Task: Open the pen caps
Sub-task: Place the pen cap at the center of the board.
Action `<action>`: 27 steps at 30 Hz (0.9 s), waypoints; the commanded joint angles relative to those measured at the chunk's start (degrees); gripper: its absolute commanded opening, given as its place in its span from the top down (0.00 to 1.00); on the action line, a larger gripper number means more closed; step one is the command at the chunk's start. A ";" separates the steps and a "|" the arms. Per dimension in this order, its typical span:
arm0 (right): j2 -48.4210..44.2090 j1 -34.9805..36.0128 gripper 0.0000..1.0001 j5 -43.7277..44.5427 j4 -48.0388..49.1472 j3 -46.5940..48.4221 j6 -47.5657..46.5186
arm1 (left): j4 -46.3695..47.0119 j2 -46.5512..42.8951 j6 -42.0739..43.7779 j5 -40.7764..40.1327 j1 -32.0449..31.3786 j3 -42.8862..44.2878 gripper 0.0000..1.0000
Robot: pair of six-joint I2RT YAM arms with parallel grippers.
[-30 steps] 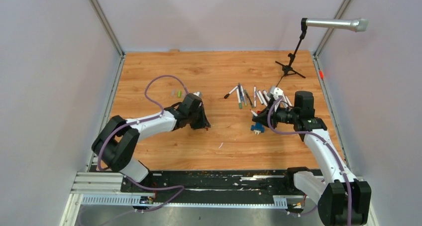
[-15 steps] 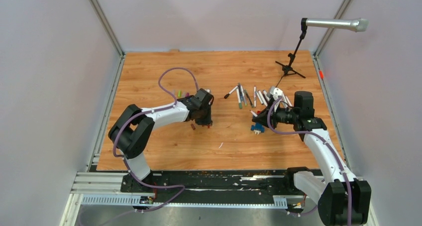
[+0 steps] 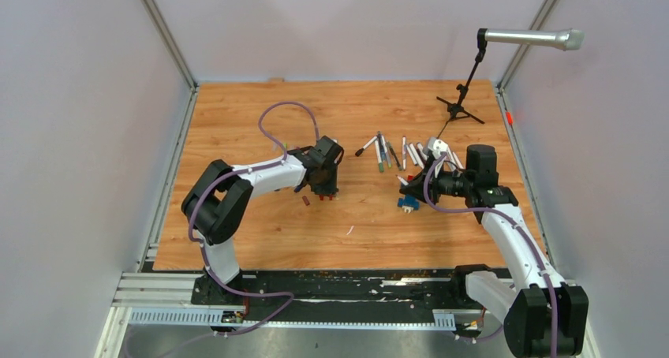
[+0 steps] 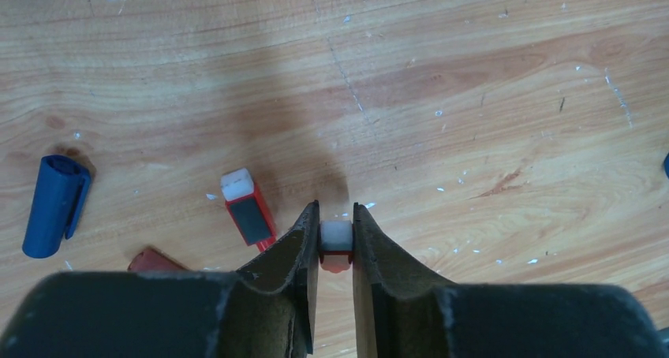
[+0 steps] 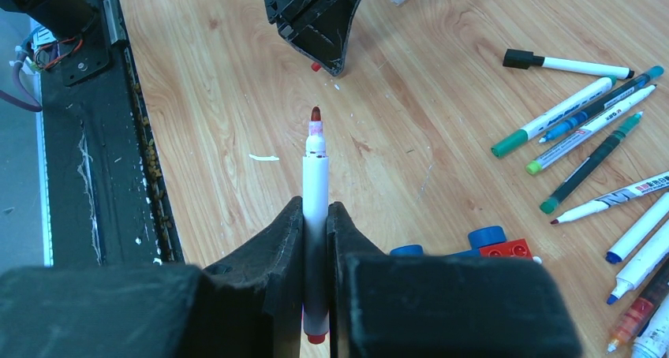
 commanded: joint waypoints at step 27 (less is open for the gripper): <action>0.20 -3.00 1.00 -0.91 0.36 1.03 -1.07 | -3.01 -1.89 2.99 -1.21 -0.12 4.72 0.59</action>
